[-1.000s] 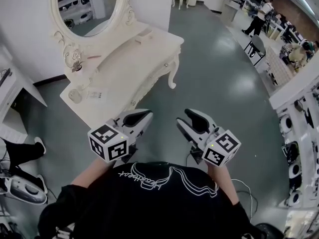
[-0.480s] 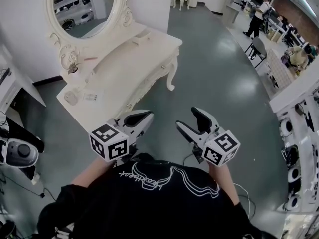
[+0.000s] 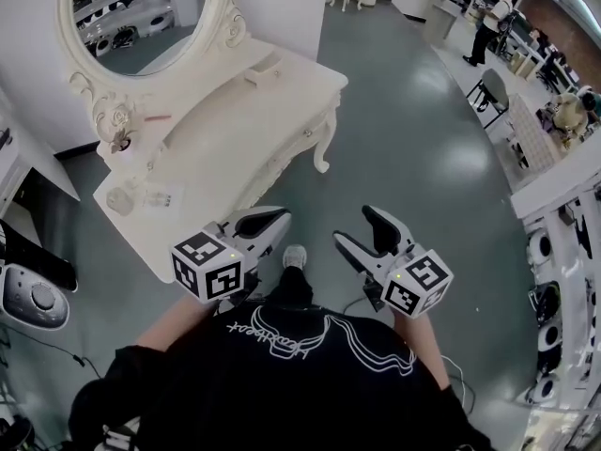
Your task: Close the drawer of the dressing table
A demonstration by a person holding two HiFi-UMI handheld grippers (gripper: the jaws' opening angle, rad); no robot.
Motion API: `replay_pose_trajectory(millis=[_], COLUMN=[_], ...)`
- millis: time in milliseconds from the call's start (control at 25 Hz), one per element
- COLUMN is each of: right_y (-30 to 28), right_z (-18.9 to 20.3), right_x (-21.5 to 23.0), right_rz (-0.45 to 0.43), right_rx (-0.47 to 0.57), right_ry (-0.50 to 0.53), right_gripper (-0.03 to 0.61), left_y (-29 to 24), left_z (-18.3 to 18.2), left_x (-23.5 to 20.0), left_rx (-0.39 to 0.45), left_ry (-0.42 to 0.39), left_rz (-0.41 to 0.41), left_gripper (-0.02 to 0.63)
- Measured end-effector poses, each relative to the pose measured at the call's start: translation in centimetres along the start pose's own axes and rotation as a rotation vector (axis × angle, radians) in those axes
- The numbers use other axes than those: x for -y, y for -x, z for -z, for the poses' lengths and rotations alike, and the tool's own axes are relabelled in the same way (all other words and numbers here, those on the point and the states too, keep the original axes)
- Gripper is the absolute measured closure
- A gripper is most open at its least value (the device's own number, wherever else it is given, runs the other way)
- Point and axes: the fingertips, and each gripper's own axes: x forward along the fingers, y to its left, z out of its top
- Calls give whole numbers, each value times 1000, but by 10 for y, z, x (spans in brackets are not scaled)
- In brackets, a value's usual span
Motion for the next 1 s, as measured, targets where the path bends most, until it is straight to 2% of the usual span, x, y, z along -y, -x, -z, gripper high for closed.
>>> replay_pose_trajectory(millis=[400,720,1000], right_y=[-86,-181,-235], right_z=[-19,-43,-61], right_x=[125,204,241], right_rz=[30,-29,-83], right_rx=[-48,-124,-121], right_ry=[-64,-55,-44], right_gripper=[253,256,262], left_y=[-107,-165,-178], left_z=[-38,-73,-97], left_x=[-113,-219,-275], left_rx=[-45,-42,-19], left_ry=[58,134,130], left_rz=[16,-50,-124], left_gripper=[609,610,610])
